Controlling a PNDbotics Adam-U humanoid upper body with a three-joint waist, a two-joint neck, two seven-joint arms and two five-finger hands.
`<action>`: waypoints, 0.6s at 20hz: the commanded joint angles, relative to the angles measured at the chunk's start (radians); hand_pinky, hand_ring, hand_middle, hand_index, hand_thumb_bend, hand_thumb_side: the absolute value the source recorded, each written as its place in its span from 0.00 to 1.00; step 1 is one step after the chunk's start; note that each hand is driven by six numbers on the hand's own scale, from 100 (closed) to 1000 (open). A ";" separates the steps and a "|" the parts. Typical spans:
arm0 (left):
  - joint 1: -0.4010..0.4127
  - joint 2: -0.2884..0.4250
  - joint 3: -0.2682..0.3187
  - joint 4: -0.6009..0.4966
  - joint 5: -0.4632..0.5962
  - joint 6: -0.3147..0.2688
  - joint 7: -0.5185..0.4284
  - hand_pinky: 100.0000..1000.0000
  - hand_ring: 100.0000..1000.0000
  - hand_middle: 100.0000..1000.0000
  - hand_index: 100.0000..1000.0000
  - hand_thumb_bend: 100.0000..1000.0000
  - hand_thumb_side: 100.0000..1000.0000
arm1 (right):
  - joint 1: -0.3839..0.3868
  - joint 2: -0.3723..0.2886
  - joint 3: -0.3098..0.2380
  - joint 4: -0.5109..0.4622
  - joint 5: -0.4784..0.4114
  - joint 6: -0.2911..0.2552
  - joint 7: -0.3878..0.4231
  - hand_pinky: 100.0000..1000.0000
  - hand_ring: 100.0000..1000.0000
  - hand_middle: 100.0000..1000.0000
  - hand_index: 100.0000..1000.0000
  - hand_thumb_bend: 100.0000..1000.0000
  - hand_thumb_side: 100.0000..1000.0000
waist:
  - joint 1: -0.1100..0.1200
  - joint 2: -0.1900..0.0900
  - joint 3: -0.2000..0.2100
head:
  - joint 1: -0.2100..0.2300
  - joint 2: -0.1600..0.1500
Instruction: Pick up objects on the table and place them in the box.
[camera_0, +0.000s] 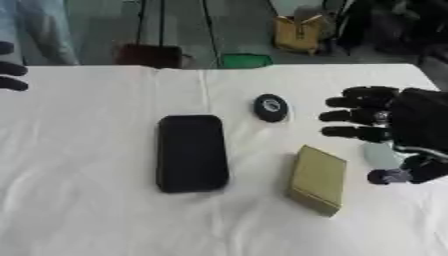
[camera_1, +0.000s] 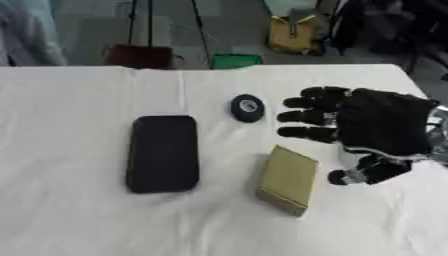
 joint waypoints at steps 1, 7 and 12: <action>-0.017 0.015 -0.001 -0.021 0.007 -0.001 -0.009 0.62 0.68 0.74 0.88 0.09 1.00 | -0.021 -0.034 0.024 -0.017 0.038 -0.008 0.049 0.95 1.00 0.94 1.00 0.63 0.18 | -0.002 -0.010 0.007 | -0.013 0.001; -0.021 0.012 -0.005 -0.021 0.011 -0.001 -0.016 0.62 0.68 0.74 0.88 0.09 1.00 | -0.049 -0.002 0.068 -0.017 0.054 -0.032 0.099 0.94 1.00 0.94 1.00 0.63 0.17 | -0.007 -0.006 0.024 | -0.022 0.007; -0.020 0.008 -0.005 -0.021 0.012 0.001 -0.018 0.62 0.68 0.74 0.88 0.09 1.00 | -0.058 0.025 0.093 -0.011 0.081 -0.045 0.147 0.94 1.00 0.93 1.00 0.61 0.16 | -0.009 -0.006 0.033 | -0.028 0.012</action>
